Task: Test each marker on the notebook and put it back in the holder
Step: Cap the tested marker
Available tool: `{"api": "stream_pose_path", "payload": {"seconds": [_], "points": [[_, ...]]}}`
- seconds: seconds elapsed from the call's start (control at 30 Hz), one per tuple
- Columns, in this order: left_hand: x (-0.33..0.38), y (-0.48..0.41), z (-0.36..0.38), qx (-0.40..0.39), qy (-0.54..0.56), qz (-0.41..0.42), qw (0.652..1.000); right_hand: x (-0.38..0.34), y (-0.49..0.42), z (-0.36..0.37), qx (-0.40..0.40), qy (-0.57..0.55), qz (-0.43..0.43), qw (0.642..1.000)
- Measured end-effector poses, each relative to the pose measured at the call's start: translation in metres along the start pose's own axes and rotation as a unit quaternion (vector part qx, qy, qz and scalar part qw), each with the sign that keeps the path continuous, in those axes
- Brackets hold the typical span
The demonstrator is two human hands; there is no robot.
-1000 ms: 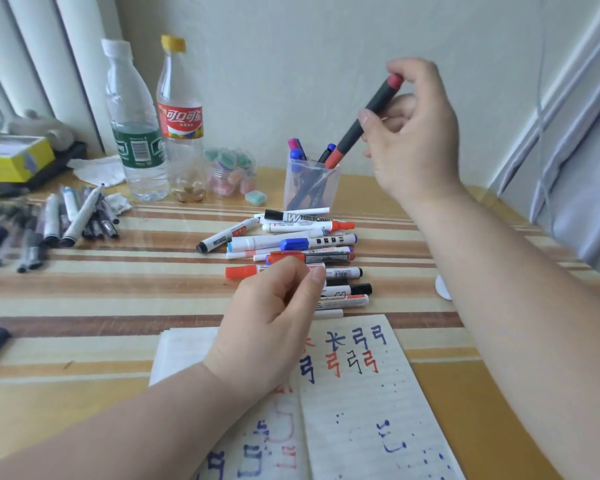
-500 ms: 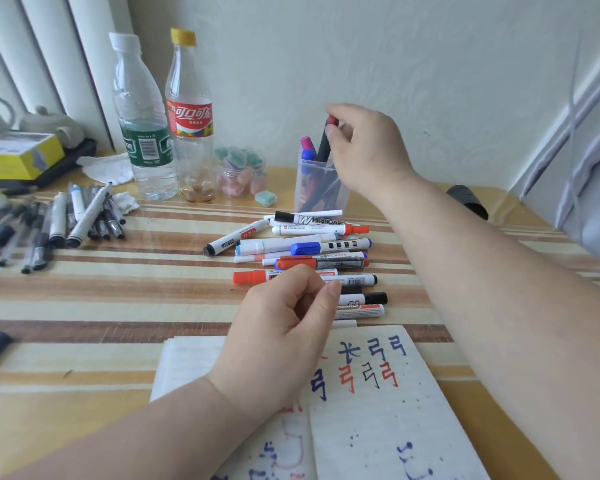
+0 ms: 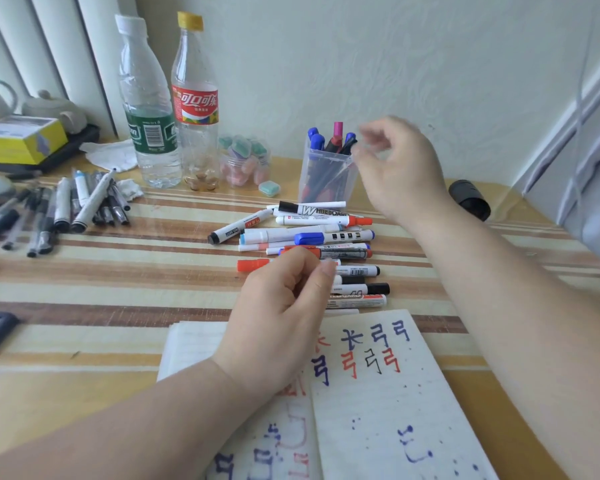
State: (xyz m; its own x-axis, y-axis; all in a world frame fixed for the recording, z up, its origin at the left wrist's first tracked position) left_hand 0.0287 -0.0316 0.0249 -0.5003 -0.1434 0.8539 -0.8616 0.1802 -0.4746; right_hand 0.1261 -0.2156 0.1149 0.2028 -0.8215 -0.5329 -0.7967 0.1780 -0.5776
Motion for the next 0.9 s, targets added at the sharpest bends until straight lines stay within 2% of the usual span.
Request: {"api": "stream_pose_path", "payload": {"seconds": [0.07, 0.17, 0.3, 0.47, 0.6, 0.67, 0.73, 0.83, 0.9], "points": [[-0.003, -0.001, -0.003, 0.026, 0.045, -0.019, 0.998, -0.003, 0.036, -0.009, -0.085, -0.007, 0.021, 0.996], [-0.009, -0.001, -0.006, 0.067, 0.114, -0.050, 0.990, -0.005, 0.096, -0.014, -0.250, 0.039, 0.038, 0.967], [-0.009, 0.001, -0.011, 0.116, 0.138, -0.058, 0.982, 0.009, 0.140, -0.012, -0.325, 0.130, -0.018, 0.936], [-0.007, 0.000, -0.016, 0.147, 0.109, -0.037, 0.982, 0.027, 0.143, -0.012, -0.299, 0.125, -0.001, 0.946], [-0.004, 0.000, -0.011, 0.115, 0.047, -0.019, 0.992, 0.034, 0.140, -0.009, -0.309, 0.090, -0.011, 0.947], [-0.001, 0.000, -0.007, 0.080, 0.005, -0.002, 0.997, 0.041, 0.138, -0.014, -0.300, 0.021, 0.006, 0.954], [0.002, 0.000, -0.003, 0.045, -0.084, 0.032, 0.995, 0.049, 0.132, -0.025, -0.273, -0.079, 0.042, 0.958], [0.009, 0.002, 0.011, -0.039, -0.242, 0.107, 0.963, 0.053, 0.127, -0.045, -0.212, -0.243, 0.071, 0.944], [0.014, 0.004, 0.019, -0.087, -0.264, 0.135, 0.951, 0.045, 0.129, -0.051, -0.192, -0.318, 0.072, 0.926]]}}
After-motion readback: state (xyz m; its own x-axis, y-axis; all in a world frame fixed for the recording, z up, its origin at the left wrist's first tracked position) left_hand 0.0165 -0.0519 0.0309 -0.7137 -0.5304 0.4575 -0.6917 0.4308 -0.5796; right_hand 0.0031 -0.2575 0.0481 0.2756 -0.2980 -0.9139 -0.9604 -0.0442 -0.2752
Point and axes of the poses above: each hand's wrist, its own y-axis away from the middle knuckle, its own z-axis out of the palm, x = y × z, the point moved 6 cm from there along -y, towards the middle knuckle, and after that the axes turned 4 degrees about z, right-handed, at the moved point
